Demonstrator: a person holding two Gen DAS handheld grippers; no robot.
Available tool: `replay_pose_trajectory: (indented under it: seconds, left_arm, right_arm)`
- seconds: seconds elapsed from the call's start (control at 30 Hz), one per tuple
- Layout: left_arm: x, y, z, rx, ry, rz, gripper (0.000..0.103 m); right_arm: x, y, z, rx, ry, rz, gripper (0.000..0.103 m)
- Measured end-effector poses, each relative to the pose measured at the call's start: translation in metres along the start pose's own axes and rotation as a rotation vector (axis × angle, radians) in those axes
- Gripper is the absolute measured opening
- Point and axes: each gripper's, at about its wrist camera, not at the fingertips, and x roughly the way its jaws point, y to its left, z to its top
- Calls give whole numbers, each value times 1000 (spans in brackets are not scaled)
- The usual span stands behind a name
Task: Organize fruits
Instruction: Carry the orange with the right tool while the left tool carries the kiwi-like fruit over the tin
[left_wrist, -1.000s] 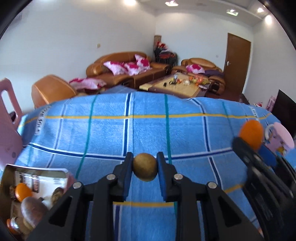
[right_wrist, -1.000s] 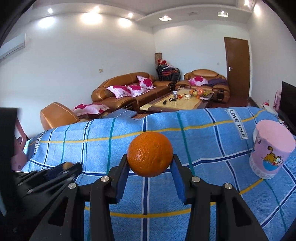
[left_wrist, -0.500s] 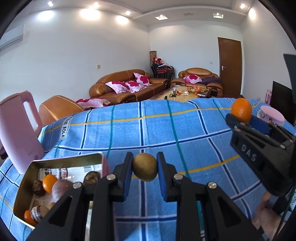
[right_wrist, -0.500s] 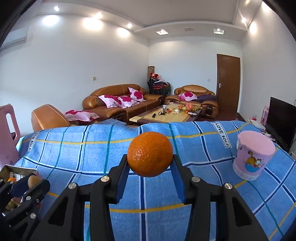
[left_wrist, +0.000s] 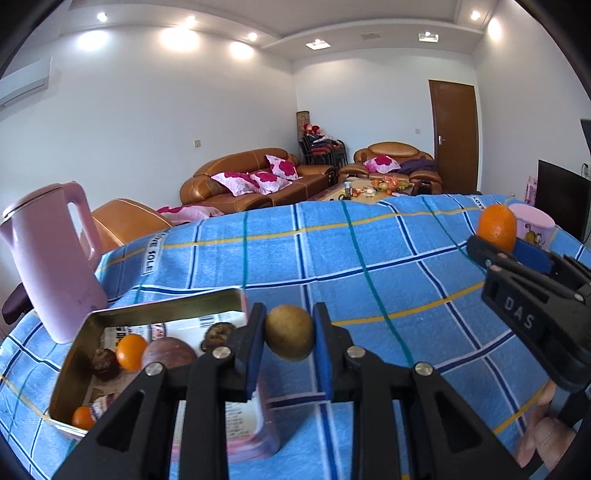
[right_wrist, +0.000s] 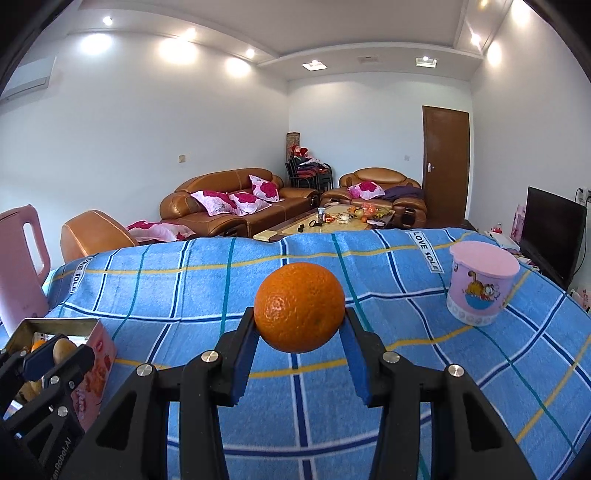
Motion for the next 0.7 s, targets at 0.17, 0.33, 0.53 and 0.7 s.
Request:
replay_pose_trajectory:
  seconds: [0.17, 0.33, 0.53, 0.7]
  left_arm:
    - [-8, 15, -5, -8, -6, 1, 27]
    - [-16, 32, -11, -7, -23, 14, 27]
    - [-22, 49, -14, -13, -38, 16, 27]
    - [-26, 64, -17, -21, -52, 20, 27]
  right_arm:
    - [-12, 9, -5, -6, -6, -5, 47]
    - [-22, 16, -10, -1, -3, 5, 47]
    - [-34, 35, -16, -16, 11, 33, 47]
    - [-42, 57, -21, -38, 21, 66, 47]
